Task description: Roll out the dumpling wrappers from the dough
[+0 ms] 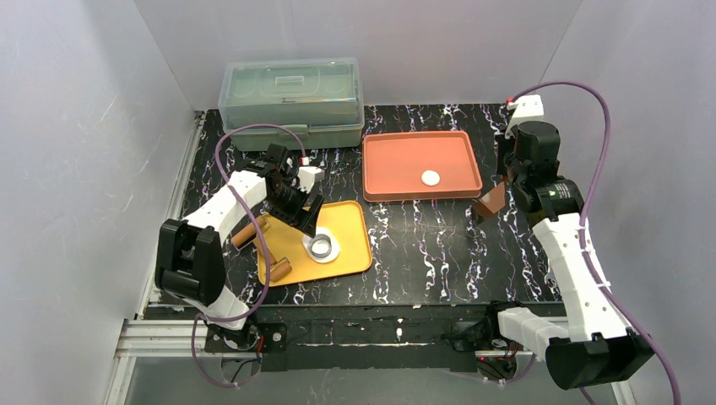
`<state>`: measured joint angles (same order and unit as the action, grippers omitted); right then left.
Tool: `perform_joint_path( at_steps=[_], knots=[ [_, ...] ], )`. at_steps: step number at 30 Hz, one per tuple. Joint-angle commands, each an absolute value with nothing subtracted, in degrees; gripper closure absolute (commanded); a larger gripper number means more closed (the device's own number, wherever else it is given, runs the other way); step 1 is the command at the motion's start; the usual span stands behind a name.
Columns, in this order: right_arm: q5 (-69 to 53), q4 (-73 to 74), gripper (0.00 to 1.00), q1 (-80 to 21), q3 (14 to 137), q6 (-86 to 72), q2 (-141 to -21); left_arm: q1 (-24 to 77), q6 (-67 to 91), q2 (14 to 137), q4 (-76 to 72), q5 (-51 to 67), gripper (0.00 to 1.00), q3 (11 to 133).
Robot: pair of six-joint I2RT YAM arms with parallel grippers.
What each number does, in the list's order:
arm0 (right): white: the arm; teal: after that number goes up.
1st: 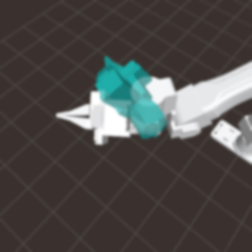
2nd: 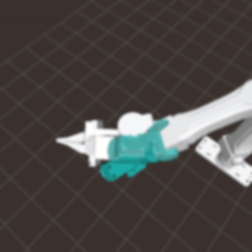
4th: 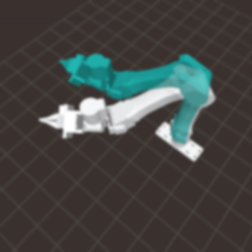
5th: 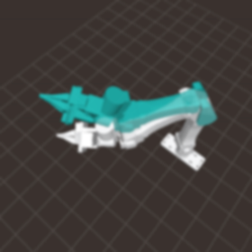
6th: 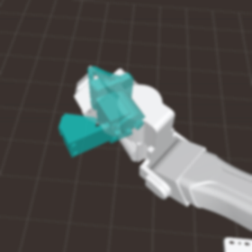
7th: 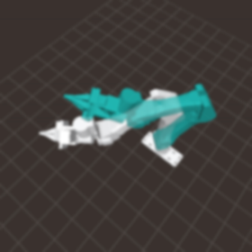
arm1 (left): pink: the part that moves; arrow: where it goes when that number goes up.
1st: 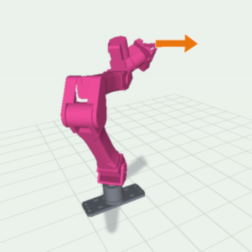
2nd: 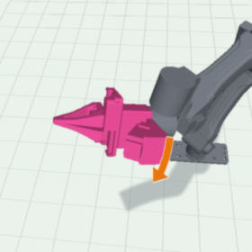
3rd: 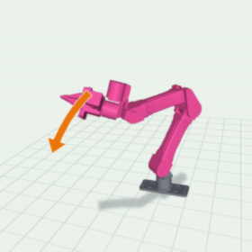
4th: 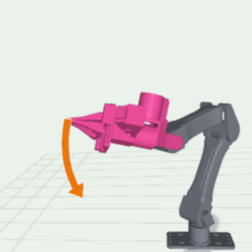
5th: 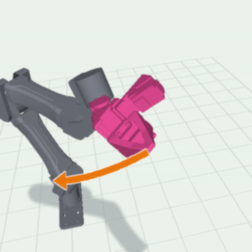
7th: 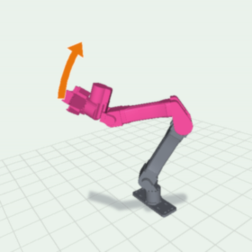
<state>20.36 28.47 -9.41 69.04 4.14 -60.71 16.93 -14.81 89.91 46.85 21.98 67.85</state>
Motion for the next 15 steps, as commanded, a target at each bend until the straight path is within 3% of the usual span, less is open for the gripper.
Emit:
perform_joint_path(
  at_steps=[1,8,15],
  knots=[
    [17.28,30.75,0.99,-12.95,76.75,7.78,-58.35,17.23,-14.13,91.03,45.11,20.94,0.22,66.65],
    [-7.78,24.87,0.99,-17.61,76.05,5.75,-56.70,19.51,-12.51,91.44,40.87,18.65,0.28,64.61],
    [-12.50,10.68,0.99,-31.30,70.50,7.58,-56.85,20.68,-11.33,91.68,38.05,17.91,0.34,62.21]
  ],
)
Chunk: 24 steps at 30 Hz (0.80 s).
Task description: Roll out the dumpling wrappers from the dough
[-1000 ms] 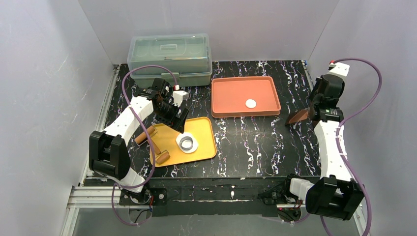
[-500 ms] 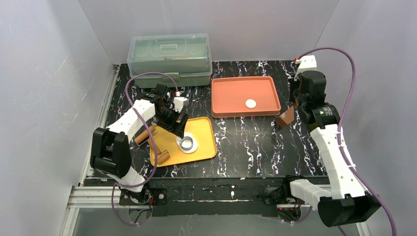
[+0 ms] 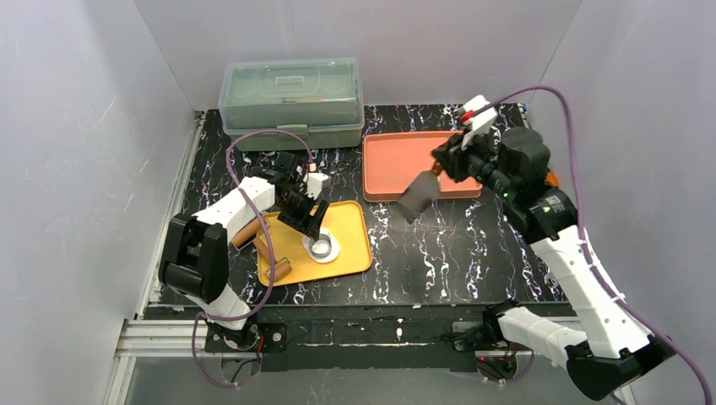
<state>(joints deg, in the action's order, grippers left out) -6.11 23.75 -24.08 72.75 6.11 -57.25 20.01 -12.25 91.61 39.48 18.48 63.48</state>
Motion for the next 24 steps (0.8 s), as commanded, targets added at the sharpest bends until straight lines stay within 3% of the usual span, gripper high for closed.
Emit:
perform_joint_path(
  at_steps=[1,5,14,24],
  knots=[
    [-11.38,9.34,0.99,-34.30,70.30,8.42,-57.39,20.92,-11.21,91.96,37.91,17.71,0.35,62.10],
    [-10.37,3.71,0.99,-45.63,68.60,14.08,-58.95,21.10,-10.91,93.14,37.54,16.35,0.39,61.77],
    [-7.02,2.46,0.99,-60.11,68.43,23.24,-65.11,21.09,-10.81,91.95,36.91,16.98,0.44,60.85],
    [-5.48,0.59,0.99,-61.96,67.63,25.97,-69.57,21.10,-10.37,92.40,36.91,18.09,0.47,60.60]
  ],
)
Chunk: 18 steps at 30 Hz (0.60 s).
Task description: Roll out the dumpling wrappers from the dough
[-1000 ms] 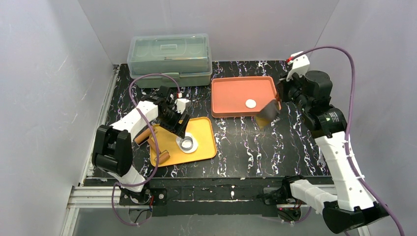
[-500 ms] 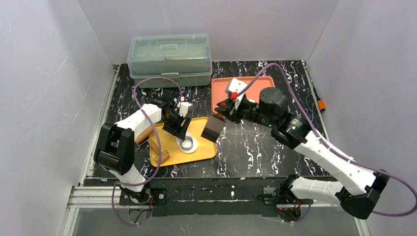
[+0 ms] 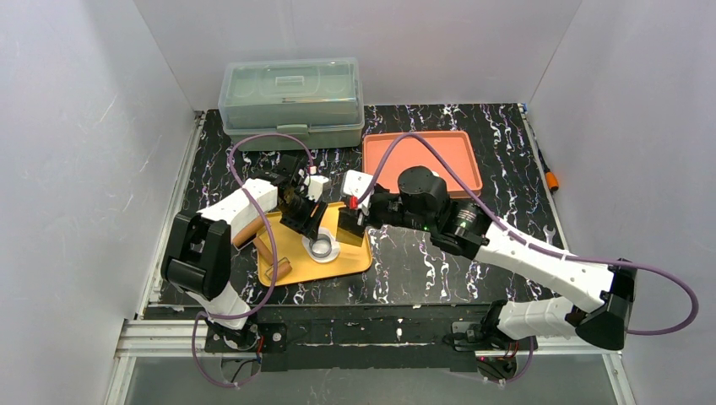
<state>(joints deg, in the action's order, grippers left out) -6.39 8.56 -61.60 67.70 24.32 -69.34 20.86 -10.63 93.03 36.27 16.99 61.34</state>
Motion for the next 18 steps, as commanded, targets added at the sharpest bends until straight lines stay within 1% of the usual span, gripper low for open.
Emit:
perform_joint_path(
  at_steps=[1,5,16,18],
  knots=[
    [-5.52,-0.76,0.99,-61.96,67.08,25.95,-69.77,21.12,-10.36,92.42,36.89,18.15,0.47,60.57],
    [-5.88,-2.40,0.99,-62.05,66.75,25.91,-71.01,21.12,-10.00,92.64,36.88,18.41,0.48,60.60],
    [-8.35,-1.23,0.99,-62.14,66.54,25.55,-73.11,21.18,-9.31,94.08,36.83,19.66,0.51,60.67],
    [-6.76,-0.57,0.99,-62.20,66.81,25.50,-72.95,21.19,-9.29,93.95,36.83,19.60,0.51,60.72]
  ],
)
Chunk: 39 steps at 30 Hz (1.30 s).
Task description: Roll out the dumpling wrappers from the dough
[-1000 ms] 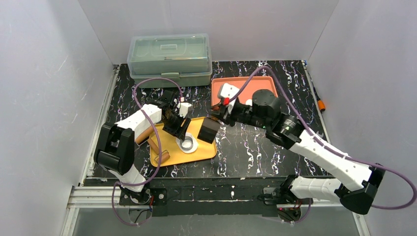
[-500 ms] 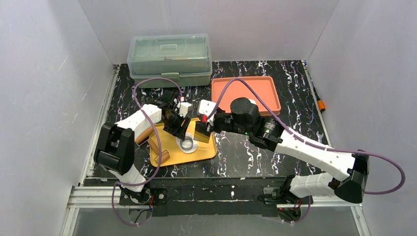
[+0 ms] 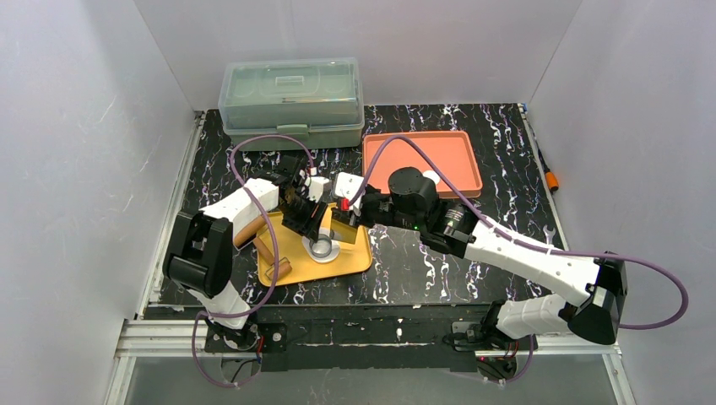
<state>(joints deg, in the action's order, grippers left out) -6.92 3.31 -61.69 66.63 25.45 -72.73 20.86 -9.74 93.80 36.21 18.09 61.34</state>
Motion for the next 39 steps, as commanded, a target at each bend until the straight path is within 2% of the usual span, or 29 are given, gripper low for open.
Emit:
perform_joint_path(
  at_steps=[1,13,24,39],
  knots=[
    [-5.82,-0.53,0.99,-62.19,66.91,25.53,-72.55,21.18,-9.25,93.82,36.83,19.46,0.51,60.68],
    [-0.69,-0.09,0.99,-62.14,67.89,24.61,-67.55,21.29,-9.01,93.62,36.18,19.20,0.64,60.22],
    [-3.18,2.17,0.99,-62.23,64.16,22.73,-68.21,22.66,-8.88,93.56,35.61,17.77,0.75,59.99],
    [-5.70,-4.11,0.99,-62.58,61.90,20.41,-69.96,23.36,-9.10,93.64,35.51,17.66,0.81,59.83]
  ],
)
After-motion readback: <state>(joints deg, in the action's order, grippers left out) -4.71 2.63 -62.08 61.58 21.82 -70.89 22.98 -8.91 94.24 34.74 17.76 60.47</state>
